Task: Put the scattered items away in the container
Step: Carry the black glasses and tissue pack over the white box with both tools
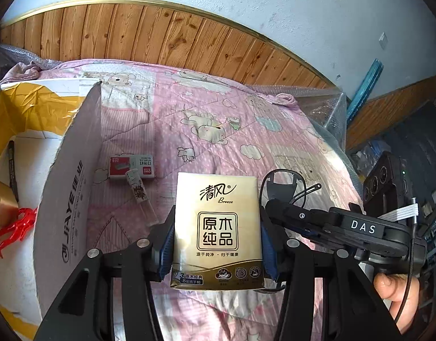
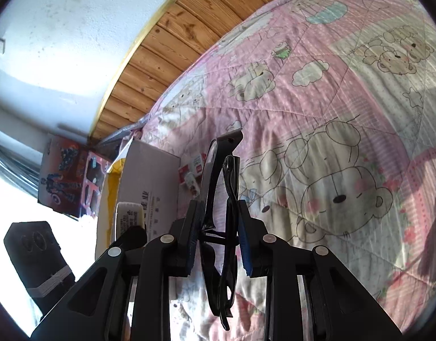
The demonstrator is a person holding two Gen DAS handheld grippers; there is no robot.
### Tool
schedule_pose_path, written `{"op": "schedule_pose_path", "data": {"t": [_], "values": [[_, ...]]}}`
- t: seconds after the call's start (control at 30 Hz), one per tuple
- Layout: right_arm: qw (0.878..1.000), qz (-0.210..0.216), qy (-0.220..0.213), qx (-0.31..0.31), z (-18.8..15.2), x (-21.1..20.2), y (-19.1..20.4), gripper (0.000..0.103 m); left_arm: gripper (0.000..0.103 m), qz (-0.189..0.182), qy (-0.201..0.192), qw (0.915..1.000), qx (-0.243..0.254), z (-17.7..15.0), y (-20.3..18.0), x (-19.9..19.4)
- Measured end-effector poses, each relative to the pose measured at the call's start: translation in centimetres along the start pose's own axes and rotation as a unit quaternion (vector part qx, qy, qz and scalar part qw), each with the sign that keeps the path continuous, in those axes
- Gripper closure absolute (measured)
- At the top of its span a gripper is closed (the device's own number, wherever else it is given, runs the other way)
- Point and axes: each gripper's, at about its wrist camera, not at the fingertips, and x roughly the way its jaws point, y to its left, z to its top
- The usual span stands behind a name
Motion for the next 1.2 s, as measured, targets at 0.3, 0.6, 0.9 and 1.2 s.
{"op": "schedule_pose_path", "data": {"t": [0.3,0.6,0.9,1.2], "values": [[1.000,0.004,0.001,-0.020,-3.5,-2.1,2.3,0.077,0.052,-0.003,-0.013,0.9998,0.011,-3.0,-0.9,-4.6],[0.999,0.000,0.001,-0.043,-6.7,-3.8,4.0,0.077,0.052,-0.010,-0.037,0.9991,0.018,-5.1,-1.6,-8.7],[0.998,0.003,0.005,-0.063,-9.9,-4.6,6.0,0.077,0.052,-0.020,-0.056,0.9980,0.022,-7.4,-1.7,-12.4],[0.995,0.019,0.010,-0.094,-12.5,-4.9,9.3,0.077,0.052,-0.017,-0.083,0.9962,0.017,-8.9,-0.4,-16.3]]}}
